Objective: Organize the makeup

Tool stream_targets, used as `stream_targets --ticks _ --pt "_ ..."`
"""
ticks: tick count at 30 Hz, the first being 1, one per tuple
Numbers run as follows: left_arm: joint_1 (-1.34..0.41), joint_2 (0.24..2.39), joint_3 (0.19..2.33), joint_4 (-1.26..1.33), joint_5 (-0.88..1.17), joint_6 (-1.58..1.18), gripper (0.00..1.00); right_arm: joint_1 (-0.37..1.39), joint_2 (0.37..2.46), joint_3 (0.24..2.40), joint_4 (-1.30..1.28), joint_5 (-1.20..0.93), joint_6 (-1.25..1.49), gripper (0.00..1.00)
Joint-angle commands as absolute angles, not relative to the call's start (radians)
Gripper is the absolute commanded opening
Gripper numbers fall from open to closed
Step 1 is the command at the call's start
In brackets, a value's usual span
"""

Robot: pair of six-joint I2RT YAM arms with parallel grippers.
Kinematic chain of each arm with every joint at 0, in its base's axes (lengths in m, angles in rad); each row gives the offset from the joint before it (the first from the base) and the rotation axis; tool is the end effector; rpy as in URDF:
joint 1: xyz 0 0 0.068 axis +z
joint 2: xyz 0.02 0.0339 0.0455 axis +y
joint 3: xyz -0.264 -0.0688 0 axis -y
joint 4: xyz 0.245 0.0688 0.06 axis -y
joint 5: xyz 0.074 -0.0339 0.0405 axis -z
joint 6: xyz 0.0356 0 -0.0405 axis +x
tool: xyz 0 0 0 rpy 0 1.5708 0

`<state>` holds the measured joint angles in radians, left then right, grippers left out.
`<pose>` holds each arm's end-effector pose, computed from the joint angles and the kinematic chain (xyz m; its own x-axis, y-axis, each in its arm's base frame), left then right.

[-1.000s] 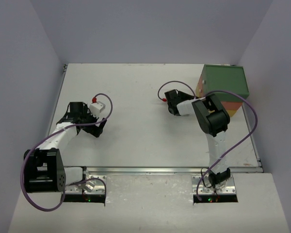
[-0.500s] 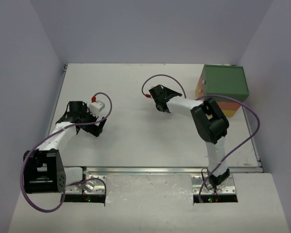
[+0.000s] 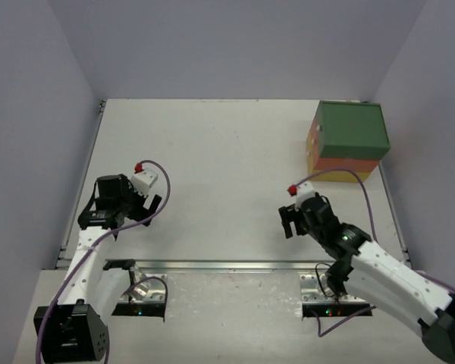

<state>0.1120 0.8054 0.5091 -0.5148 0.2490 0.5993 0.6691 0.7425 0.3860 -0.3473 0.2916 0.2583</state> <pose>0.1636 0.0096 0.2111 -0.5609 0.4870 -0.6695 0.4562 0.8566 0.2409 0.1306 0.0902 0.1928 -0.5986 -0.1615 -0.7846 -0.2785 0.9603 0.0149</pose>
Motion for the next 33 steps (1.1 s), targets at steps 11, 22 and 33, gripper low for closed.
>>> stream_targets --ticks 11,22,33 --pt "0.123 0.376 0.289 -0.364 0.048 0.517 1.00 0.670 0.005 0.106 -0.361 0.387 0.547 0.91" --pt "0.124 0.283 0.279 -0.381 0.035 0.516 1.00 0.670 0.071 0.126 -0.368 0.351 0.550 0.95" --pt "0.124 0.300 0.281 -0.384 0.053 0.524 1.00 0.671 -0.060 0.095 -0.377 0.362 0.558 0.96"
